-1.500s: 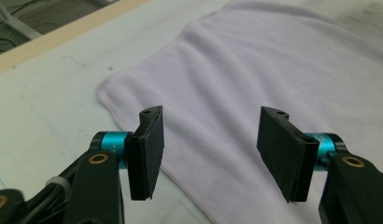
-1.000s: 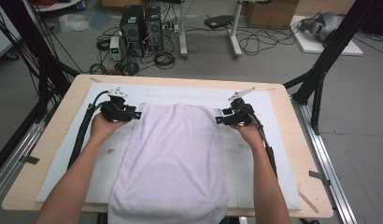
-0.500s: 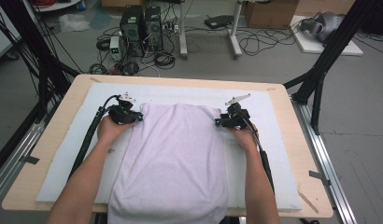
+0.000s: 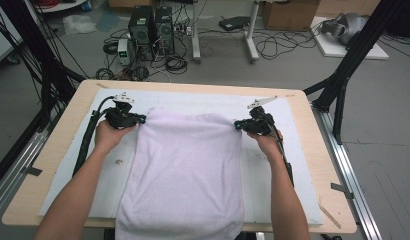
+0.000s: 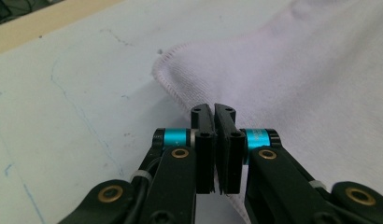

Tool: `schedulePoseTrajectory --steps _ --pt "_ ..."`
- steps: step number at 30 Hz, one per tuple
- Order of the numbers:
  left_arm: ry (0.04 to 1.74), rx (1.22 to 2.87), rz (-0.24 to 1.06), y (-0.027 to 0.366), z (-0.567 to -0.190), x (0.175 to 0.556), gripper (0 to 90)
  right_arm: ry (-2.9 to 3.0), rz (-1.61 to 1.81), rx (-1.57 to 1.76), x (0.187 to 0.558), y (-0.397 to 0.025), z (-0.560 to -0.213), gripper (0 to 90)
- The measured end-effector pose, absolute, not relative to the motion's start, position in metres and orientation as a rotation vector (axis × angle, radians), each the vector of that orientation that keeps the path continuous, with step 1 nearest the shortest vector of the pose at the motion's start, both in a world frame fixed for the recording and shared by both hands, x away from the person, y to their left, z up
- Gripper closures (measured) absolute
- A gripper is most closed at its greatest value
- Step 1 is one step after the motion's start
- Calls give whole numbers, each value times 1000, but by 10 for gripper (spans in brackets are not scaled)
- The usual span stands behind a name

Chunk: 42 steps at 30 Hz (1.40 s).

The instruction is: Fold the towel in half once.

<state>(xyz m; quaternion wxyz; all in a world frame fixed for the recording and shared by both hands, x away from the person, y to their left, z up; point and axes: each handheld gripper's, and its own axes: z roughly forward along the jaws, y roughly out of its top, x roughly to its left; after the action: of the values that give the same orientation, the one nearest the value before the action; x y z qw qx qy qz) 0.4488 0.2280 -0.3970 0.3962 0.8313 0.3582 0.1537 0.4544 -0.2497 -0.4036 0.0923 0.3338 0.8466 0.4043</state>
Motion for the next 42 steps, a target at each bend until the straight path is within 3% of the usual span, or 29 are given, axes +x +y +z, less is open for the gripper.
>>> schedulePoseTrajectory --steps 9,17,22,26,32,34,36,37,40,42 --pt "770 2066 429 240 -383 384 866 2530 1312 857 406 -254 -368 851" --pt "719 2036 358 255 -415 312 851 2591 1302 799 339 -254 -394 844" --pt "730 2085 350 255 -418 304 512 2576 1349 807 320 -263 -404 707" --pt "733 2076 376 249 -408 319 473 2524 1353 823 330 -264 -394 588" --pt "782 2114 358 234 -424 344 487 2618 1204 843 351 -245 -416 512" --pt "762 2159 334 230 -431 347 615 2635 1161 856 354 -240 -422 531" --pt "714 2197 325 226 -434 346 773 2651 1146 854 356 -238 -426 620" --pt "709 2197 343 224 -434 345 851 2675 1149 865 357 -238 -429 707" --pt "702 2192 348 224 -431 344 869 2707 1133 840 357 -237 -429 861" --pt "705 2180 353 227 -428 342 871 2691 1153 817 355 -238 -424 893"
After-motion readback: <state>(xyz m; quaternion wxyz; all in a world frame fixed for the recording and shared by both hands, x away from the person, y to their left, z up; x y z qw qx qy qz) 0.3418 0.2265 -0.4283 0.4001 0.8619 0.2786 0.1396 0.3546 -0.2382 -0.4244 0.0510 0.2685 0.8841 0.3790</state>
